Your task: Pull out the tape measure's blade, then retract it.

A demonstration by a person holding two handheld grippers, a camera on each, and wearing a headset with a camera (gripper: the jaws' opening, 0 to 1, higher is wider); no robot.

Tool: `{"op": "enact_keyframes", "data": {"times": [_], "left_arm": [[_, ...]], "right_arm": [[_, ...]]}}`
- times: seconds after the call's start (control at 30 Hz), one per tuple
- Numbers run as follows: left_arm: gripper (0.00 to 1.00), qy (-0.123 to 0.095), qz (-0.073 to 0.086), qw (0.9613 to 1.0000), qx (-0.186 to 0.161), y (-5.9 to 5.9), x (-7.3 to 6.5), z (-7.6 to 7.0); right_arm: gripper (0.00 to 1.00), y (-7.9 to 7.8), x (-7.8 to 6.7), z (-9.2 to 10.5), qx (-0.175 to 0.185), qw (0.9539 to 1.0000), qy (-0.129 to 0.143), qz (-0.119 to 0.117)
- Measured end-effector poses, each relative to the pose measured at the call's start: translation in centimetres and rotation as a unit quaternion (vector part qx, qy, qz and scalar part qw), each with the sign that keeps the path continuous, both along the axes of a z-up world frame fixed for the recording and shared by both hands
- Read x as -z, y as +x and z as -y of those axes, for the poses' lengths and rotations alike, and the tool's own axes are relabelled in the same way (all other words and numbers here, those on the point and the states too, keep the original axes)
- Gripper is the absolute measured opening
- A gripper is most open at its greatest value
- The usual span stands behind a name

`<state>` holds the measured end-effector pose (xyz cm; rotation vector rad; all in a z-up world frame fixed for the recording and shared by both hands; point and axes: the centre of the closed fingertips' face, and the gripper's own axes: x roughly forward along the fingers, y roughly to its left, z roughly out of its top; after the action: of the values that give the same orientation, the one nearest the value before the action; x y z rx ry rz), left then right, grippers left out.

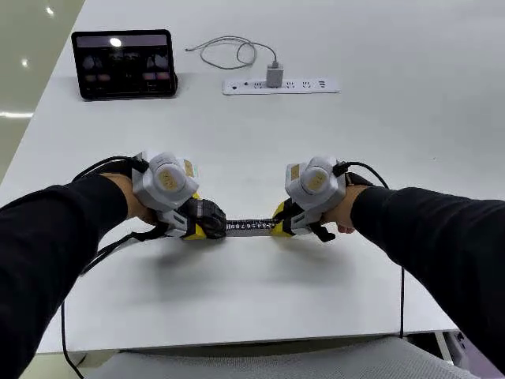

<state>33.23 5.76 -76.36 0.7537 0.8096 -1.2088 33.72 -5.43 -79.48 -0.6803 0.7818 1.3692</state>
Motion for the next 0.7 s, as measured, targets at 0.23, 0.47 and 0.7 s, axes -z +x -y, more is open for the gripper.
{"op": "enact_keyframes", "data": {"times": [0.23, 0.47, 0.7], "left_arm": [[0.33, 0.0, 0.0, 1.0, -0.002, 0.0, 0.0, 0.0], [0.33, -0.001, 0.001, 1.0, -0.004, 0.0, 0.0, 0.1], [0.33, -0.001, 0.001, 1.0, -0.006, -0.1, 0.0, 0.1]], "right_arm": [[0.09, 0.2, 0.0, 0.7, 0.006, 1.0, -0.004, -0.003], [0.1, 0.3, 0.0, 1.5, 0.007, 0.9999, -0.008, -0.002], [0.1, 0.2, 0.0, 1.5, 0.01, 0.9999, -0.007, -0.005]]}}
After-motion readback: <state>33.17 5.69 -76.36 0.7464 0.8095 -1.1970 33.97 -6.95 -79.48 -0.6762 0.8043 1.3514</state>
